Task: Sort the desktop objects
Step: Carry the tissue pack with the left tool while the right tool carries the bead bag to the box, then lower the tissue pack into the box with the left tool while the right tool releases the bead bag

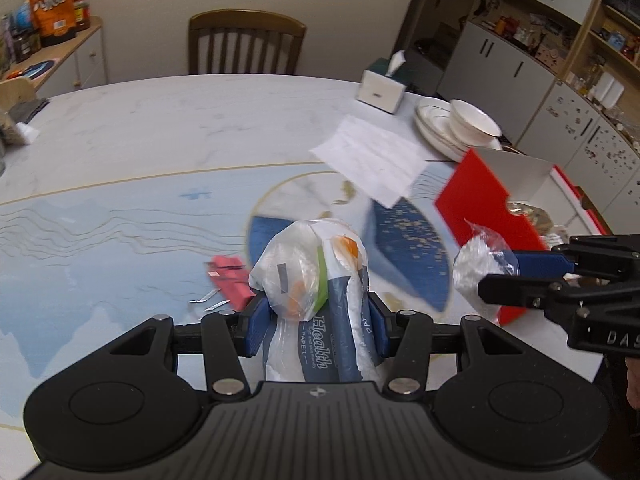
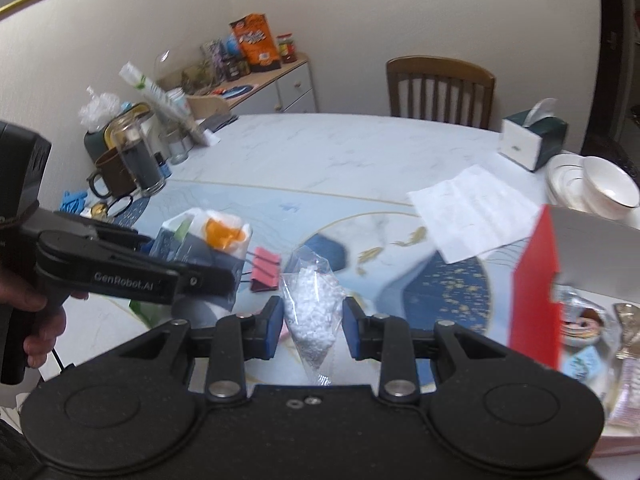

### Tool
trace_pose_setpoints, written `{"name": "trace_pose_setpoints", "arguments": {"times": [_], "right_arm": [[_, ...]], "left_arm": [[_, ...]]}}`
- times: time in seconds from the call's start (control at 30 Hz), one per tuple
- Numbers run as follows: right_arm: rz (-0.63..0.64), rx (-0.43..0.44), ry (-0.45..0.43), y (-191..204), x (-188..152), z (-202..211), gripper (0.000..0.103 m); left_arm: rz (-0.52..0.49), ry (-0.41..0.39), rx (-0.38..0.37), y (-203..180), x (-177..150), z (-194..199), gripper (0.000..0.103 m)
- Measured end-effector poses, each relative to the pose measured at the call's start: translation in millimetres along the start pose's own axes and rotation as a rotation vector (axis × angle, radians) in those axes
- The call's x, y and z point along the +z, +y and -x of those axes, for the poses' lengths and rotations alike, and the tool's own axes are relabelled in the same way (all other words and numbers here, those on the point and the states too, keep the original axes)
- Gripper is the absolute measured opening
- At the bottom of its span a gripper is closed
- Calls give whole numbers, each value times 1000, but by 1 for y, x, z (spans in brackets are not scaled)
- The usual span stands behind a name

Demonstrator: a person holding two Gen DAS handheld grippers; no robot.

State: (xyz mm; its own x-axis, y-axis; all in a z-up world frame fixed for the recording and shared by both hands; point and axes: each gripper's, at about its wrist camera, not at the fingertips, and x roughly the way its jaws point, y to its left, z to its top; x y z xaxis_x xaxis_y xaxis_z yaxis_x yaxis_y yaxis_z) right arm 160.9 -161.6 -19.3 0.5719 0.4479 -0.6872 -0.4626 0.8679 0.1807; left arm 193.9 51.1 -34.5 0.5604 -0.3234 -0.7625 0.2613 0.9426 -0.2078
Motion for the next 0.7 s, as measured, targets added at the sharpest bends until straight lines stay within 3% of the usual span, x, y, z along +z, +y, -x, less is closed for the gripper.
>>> {"name": "trace_pose_setpoints", "arguments": {"times": [0.7], "right_arm": [[-97, -95, -60, -121, -20, 69, 31]], "left_arm": [[-156, -13, -101, -143, 40, -40, 49]]}}
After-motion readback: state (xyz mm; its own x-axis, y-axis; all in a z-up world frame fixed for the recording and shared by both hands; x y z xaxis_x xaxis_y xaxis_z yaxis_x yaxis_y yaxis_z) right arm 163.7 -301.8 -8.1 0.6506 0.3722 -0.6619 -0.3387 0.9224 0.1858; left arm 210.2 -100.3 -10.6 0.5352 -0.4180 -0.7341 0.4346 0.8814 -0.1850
